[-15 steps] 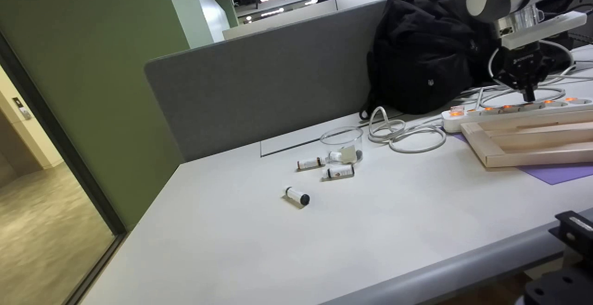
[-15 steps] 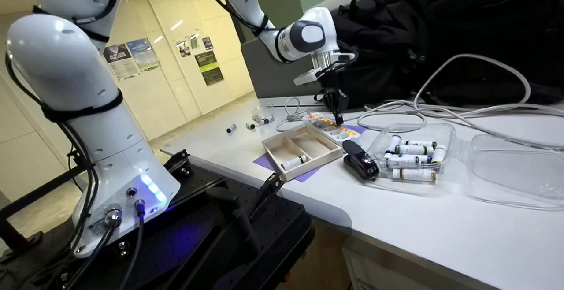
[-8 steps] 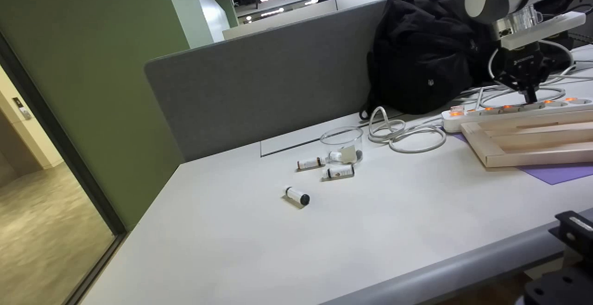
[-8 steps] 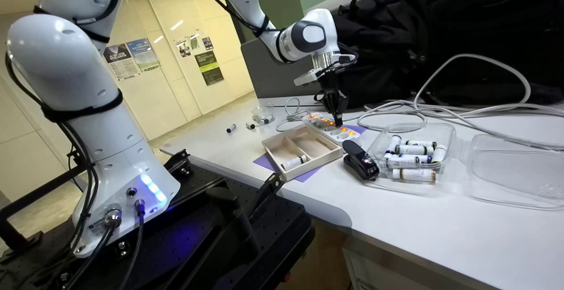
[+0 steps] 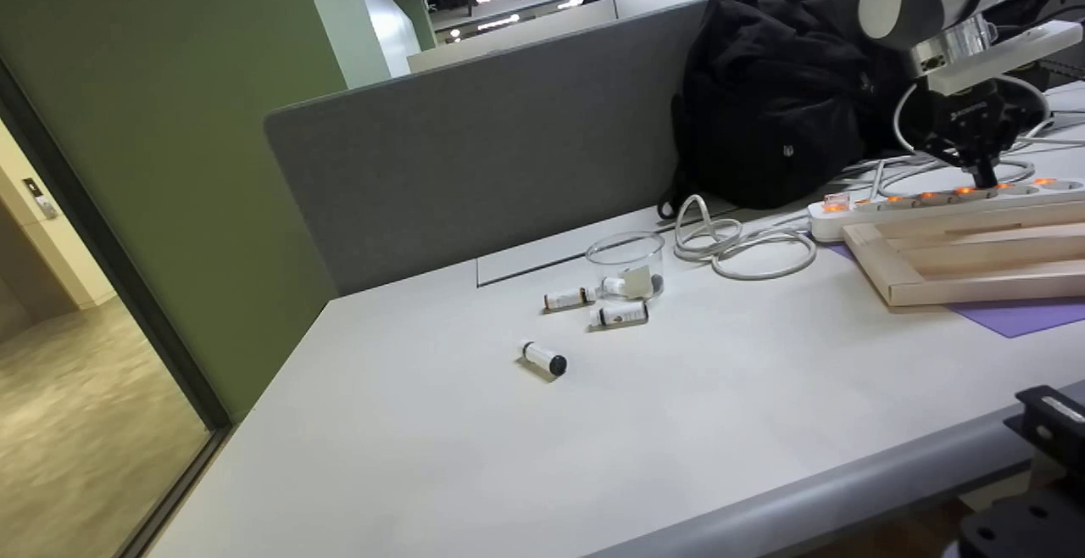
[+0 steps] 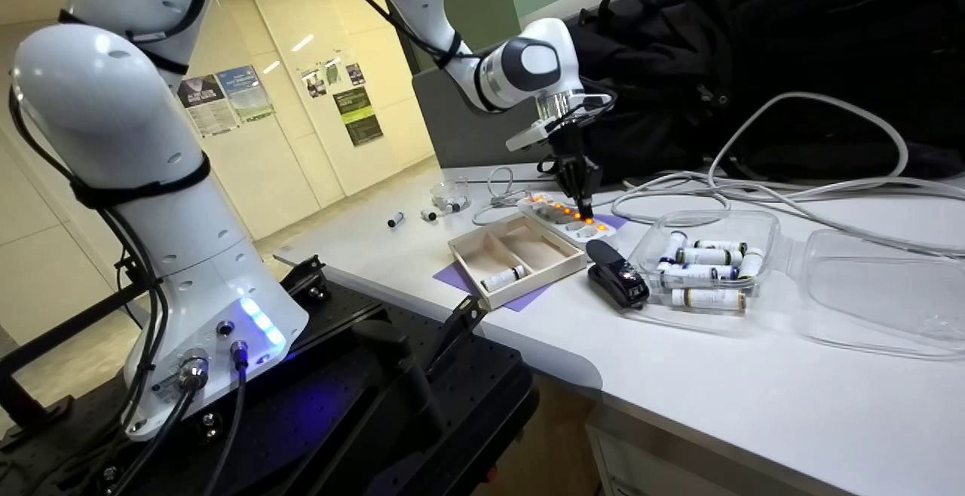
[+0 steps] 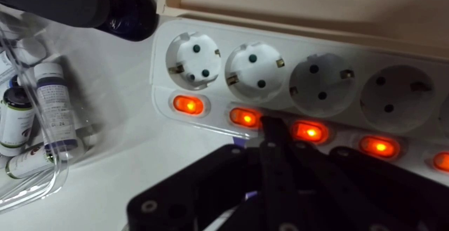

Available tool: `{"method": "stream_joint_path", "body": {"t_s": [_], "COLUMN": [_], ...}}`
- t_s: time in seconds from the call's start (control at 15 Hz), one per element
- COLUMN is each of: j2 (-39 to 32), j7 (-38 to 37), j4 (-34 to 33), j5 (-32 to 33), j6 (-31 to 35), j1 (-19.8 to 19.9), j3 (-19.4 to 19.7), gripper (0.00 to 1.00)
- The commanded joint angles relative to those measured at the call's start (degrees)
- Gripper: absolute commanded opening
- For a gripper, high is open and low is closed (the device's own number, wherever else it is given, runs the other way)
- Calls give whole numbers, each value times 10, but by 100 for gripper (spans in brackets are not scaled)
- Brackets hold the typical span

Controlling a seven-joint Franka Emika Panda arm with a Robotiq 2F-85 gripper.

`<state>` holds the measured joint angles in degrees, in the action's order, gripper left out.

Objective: Turn on the third switch from the right

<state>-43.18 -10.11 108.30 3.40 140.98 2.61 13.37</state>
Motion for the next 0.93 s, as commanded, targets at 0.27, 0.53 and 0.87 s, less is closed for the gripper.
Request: {"method": "stream_joint_path", "body": {"t_s": [0.27,0.53,0.87], "j2": [36,101,120], "j7": [11,49,60], "j4": [-5,-15,-25], "j5": [-39,-108,-101], "j6": [-21,-67,-117], "j1": [34,73,75], "j3": [-29,-66,-59], "gripper": [0,19,27]}}
